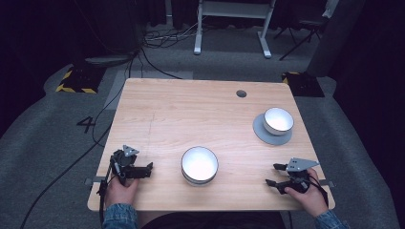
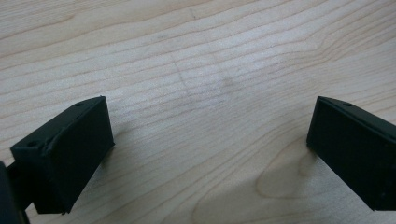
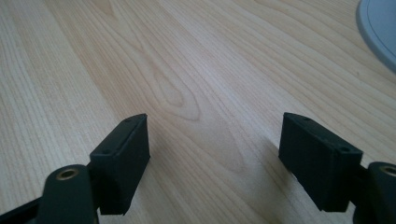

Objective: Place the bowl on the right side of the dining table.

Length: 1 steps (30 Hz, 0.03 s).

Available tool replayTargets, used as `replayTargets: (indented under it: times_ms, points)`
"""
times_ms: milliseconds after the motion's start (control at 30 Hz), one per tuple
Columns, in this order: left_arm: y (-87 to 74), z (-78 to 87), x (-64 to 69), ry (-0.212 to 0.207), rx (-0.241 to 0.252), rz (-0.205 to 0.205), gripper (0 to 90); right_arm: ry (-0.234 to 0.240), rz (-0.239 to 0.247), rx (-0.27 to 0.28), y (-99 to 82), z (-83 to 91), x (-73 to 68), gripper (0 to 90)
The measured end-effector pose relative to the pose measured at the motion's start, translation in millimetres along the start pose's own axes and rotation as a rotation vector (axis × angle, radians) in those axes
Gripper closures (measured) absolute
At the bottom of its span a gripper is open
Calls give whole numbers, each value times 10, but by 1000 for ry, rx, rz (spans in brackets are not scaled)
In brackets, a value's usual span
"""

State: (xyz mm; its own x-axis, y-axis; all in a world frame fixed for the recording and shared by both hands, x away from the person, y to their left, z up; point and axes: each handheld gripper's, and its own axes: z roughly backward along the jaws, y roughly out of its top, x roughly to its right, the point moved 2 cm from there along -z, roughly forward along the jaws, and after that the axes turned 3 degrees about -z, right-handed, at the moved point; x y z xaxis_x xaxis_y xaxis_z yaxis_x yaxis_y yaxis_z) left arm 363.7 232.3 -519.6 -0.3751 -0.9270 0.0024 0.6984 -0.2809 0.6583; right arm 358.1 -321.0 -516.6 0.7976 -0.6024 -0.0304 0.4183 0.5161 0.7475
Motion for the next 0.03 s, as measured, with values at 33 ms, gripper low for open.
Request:
replayTargets:
  times_ms: [33]
  points:
    - [0, 0, 0, 0, 0, 0, 6, 2, -2, 0, 0, 0, -1, 243]
